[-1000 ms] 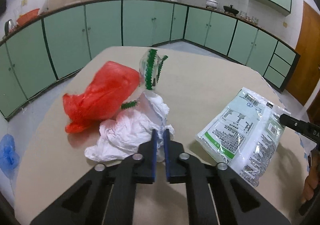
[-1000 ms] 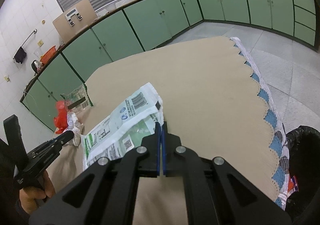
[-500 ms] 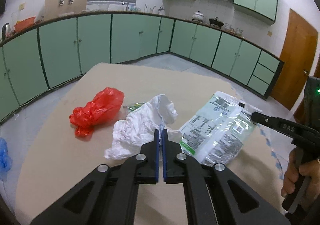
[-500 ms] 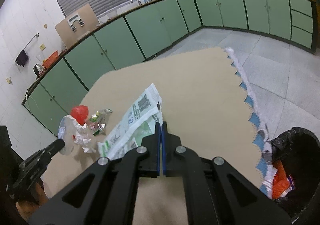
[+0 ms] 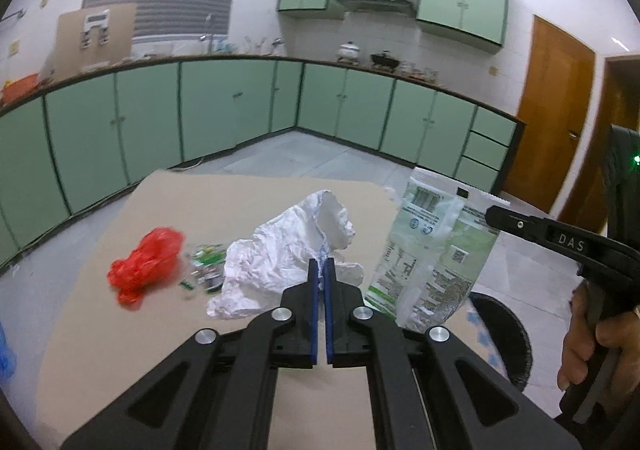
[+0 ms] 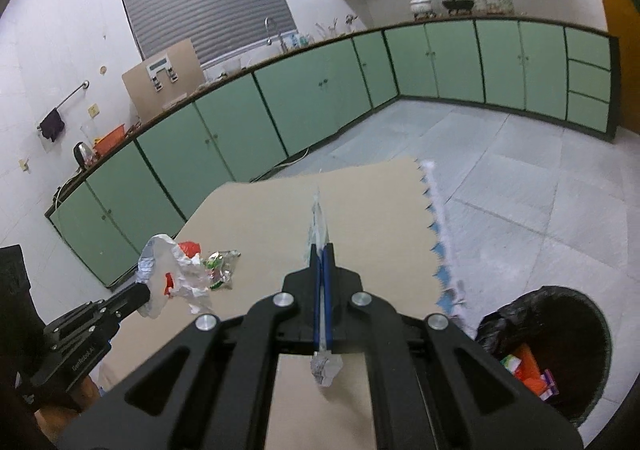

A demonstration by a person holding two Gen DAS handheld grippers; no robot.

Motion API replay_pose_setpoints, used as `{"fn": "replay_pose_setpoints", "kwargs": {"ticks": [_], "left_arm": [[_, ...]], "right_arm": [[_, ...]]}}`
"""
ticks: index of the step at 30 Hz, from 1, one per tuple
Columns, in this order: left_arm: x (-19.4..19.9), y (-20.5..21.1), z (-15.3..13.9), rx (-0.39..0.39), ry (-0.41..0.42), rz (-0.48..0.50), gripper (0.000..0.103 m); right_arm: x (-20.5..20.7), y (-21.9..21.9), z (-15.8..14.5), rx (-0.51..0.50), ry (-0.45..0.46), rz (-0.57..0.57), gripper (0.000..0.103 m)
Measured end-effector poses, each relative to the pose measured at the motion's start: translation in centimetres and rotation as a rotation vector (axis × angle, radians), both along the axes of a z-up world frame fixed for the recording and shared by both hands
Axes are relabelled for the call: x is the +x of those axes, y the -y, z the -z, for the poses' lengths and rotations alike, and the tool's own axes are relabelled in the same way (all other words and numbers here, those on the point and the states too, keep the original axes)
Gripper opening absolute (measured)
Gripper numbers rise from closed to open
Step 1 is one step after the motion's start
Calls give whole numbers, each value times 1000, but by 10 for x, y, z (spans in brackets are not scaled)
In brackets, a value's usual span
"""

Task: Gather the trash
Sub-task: 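Carry the wrapper and white paper over the bin and open both grippers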

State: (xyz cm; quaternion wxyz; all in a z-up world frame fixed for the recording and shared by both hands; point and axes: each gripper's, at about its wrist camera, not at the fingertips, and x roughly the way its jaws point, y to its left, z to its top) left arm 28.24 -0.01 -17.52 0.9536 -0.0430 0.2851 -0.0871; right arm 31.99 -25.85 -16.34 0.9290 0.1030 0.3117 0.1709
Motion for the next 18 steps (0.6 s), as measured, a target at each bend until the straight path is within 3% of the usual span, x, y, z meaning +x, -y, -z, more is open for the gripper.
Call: {"fn": "replay_pose_setpoints", "kwargs": {"ticks": [9, 18], "left_arm": [[2, 85, -17, 8, 28, 167, 2], [25, 200, -1, 3, -32, 389, 2]], "right_arm": [[-32, 70, -18, -40, 47, 103, 0], [-54, 183, 12, -77, -13, 273, 0]]}}
